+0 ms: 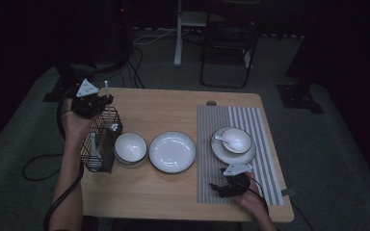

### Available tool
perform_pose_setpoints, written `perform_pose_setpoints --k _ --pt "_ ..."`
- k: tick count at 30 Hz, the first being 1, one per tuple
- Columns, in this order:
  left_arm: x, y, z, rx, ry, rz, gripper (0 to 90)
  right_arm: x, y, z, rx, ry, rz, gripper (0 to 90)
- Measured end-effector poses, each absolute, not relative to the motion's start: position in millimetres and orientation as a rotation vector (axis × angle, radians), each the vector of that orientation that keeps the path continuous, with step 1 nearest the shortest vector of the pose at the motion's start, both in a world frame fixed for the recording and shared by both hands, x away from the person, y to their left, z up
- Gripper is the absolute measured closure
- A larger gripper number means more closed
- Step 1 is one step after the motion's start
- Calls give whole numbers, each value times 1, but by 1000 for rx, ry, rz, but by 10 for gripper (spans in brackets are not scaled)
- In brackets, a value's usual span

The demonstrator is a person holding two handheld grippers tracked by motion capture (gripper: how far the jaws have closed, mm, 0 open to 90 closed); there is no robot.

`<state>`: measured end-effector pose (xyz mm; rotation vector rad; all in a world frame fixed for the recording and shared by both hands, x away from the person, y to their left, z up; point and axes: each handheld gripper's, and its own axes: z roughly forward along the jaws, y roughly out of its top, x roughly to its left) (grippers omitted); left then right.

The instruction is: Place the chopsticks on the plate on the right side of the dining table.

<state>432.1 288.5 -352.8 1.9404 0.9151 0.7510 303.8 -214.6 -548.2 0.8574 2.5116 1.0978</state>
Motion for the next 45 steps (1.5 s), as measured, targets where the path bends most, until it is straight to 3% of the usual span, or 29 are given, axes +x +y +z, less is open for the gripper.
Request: perform_pose_setpoints --k 10,27,45 --pt "423 286 -340 1870 870 791 844 304 -215 -548 858 2512 1098 227" --pt "415 251 -308 1886 795 886 845 304 -215 -548 858 2512 1098 227" --pt "418 200 -320 1943 690 758 844 304 -215 -548 857 2512 1097 227"
